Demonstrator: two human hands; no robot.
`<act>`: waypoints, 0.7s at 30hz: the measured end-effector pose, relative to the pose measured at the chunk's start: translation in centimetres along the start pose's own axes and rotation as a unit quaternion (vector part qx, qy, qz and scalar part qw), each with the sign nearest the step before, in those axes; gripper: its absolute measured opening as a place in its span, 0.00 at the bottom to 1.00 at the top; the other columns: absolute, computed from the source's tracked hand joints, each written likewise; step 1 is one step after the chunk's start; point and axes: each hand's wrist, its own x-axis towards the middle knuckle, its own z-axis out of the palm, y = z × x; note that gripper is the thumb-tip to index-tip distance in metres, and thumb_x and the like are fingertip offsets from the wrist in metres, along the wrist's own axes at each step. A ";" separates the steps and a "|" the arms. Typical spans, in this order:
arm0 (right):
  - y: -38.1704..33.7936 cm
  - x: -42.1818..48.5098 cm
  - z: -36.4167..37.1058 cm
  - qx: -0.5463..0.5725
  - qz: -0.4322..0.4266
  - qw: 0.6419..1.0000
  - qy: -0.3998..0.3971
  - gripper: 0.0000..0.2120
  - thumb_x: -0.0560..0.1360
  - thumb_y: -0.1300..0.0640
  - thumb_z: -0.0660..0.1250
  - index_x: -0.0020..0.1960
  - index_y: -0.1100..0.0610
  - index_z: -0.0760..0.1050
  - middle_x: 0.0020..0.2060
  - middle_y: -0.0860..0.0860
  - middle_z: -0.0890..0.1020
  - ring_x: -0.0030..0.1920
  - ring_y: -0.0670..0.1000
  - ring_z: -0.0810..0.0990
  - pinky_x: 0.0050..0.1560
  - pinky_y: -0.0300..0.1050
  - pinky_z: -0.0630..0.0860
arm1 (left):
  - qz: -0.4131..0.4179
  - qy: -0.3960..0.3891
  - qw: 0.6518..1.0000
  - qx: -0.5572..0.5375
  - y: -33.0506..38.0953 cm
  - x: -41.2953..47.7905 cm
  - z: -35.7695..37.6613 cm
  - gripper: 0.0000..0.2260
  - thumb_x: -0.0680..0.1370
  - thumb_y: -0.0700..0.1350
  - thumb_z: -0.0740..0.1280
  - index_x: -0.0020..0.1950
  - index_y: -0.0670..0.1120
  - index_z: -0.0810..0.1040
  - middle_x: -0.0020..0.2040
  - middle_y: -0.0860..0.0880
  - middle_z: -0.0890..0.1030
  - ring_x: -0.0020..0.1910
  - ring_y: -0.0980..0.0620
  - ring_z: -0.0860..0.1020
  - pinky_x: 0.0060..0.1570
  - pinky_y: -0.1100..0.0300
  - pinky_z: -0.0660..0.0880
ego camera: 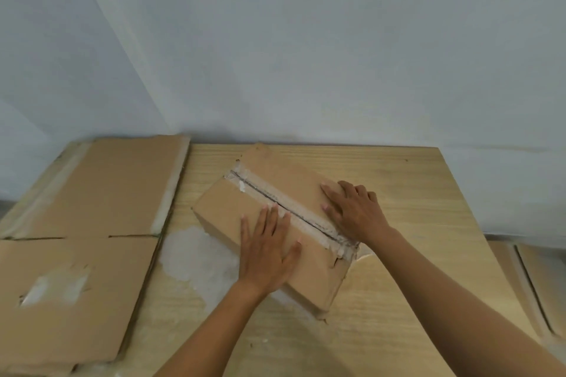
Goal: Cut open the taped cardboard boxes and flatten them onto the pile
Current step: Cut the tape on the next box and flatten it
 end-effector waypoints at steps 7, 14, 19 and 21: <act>-1.8 -3.5 0.6 0.015 0.095 0.995 0.009 0.29 0.79 0.37 0.47 0.77 0.44 0.48 0.67 0.55 0.65 0.61 0.58 0.67 0.60 0.52 0.64 | 0.151 0.015 0.988 -0.033 -4.5 1.9 -0.3 0.28 0.78 0.61 0.47 0.75 0.52 0.64 0.77 0.51 0.59 0.77 0.49 0.55 0.73 0.46 0.40; -6.1 -6.8 1.4 0.130 0.172 0.976 0.022 0.33 0.77 0.35 0.52 0.77 0.44 0.48 0.64 0.56 0.64 0.60 0.56 0.66 0.59 0.51 0.67 | 0.254 -0.041 0.966 0.019 -9.2 3.3 -1.9 0.34 0.75 0.66 0.30 0.78 0.56 0.49 0.77 0.58 0.45 0.77 0.56 0.39 0.74 0.50 0.36; -10.3 -8.5 2.4 0.248 0.205 0.947 0.019 0.31 0.79 0.39 0.53 0.77 0.47 0.45 0.75 0.56 0.47 0.71 0.62 0.59 0.66 0.59 0.64 | 0.243 -0.065 0.967 0.045 -11.6 4.1 -2.6 0.38 0.69 0.67 0.21 0.77 0.58 0.41 0.77 0.57 0.38 0.75 0.55 0.32 0.73 0.52 0.31; -12.5 -9.2 3.0 0.273 0.212 0.938 0.013 0.32 0.80 0.41 0.52 0.77 0.48 0.41 0.76 0.58 0.44 0.71 0.64 0.61 0.67 0.56 0.63 | 0.222 -0.066 0.972 0.033 -12.8 4.2 -2.8 0.40 0.68 0.68 0.21 0.77 0.58 0.42 0.77 0.57 0.39 0.74 0.55 0.32 0.72 0.53 0.31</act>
